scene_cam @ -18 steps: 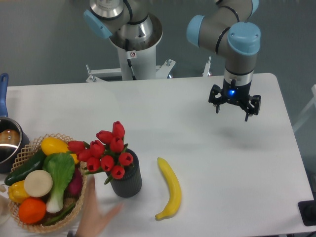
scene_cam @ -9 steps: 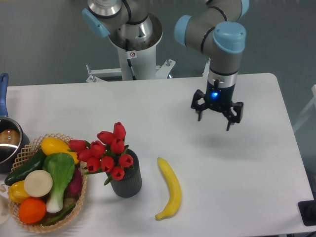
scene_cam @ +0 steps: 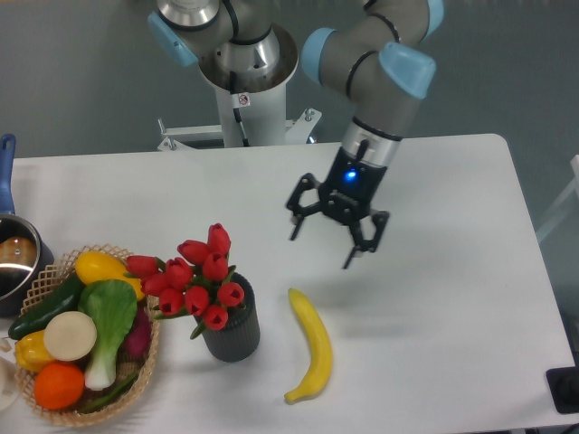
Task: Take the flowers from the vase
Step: 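Move the open gripper toward the red tulips in the black vase, then lower the gripper around the tulip stems and close on them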
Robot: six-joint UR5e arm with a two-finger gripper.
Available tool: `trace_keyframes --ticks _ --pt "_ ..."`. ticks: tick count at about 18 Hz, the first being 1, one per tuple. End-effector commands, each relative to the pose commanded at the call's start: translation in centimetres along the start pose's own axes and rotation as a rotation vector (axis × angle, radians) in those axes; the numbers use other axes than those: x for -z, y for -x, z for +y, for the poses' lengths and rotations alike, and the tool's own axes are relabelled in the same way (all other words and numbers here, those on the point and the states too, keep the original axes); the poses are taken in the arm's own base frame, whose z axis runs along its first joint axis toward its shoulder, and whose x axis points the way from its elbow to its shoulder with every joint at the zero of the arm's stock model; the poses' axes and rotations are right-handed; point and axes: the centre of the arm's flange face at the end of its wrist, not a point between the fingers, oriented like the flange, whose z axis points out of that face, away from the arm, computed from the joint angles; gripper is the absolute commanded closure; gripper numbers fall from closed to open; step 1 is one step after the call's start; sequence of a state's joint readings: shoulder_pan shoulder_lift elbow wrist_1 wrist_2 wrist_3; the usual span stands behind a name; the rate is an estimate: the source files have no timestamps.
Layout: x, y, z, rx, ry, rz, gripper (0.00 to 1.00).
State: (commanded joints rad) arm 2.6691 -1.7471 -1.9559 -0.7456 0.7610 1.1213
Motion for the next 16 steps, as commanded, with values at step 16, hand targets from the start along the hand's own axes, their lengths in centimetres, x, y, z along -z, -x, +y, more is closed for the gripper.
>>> trace_keyframes --ticks 16 --pt "-7.7 -1.8 -4.3 -0.088 -0.244 0.238 0.00"
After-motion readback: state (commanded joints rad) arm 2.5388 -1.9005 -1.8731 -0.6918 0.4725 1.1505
